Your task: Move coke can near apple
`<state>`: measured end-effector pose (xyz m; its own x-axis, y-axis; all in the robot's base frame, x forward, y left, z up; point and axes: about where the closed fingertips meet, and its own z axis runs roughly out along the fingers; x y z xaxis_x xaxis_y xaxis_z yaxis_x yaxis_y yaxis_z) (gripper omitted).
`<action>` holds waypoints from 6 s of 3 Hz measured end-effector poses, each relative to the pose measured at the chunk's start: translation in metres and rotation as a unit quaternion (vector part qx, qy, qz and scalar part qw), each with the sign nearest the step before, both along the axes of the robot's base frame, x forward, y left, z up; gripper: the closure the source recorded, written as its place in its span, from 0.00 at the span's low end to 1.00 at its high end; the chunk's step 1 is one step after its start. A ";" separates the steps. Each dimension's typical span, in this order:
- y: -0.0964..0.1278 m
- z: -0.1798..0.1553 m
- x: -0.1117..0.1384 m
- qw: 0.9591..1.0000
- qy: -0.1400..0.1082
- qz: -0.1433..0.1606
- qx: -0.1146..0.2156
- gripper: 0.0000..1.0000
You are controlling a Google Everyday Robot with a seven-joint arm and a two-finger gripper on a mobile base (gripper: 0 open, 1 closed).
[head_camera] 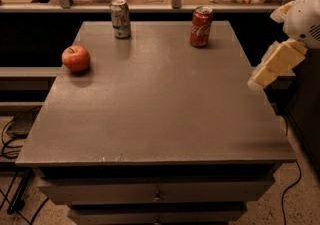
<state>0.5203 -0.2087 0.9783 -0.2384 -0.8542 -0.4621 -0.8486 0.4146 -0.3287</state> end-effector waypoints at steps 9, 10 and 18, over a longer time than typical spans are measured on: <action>0.056 -0.053 0.234 0.952 -0.066 -0.126 0.271 0.00; 0.063 -0.061 0.265 0.945 -0.075 -0.132 0.289 0.00; 0.196 -0.010 0.205 0.951 -0.036 0.018 0.308 1.00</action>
Offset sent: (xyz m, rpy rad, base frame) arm 0.0815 0.0237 -0.0173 0.3527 -0.0368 -0.1432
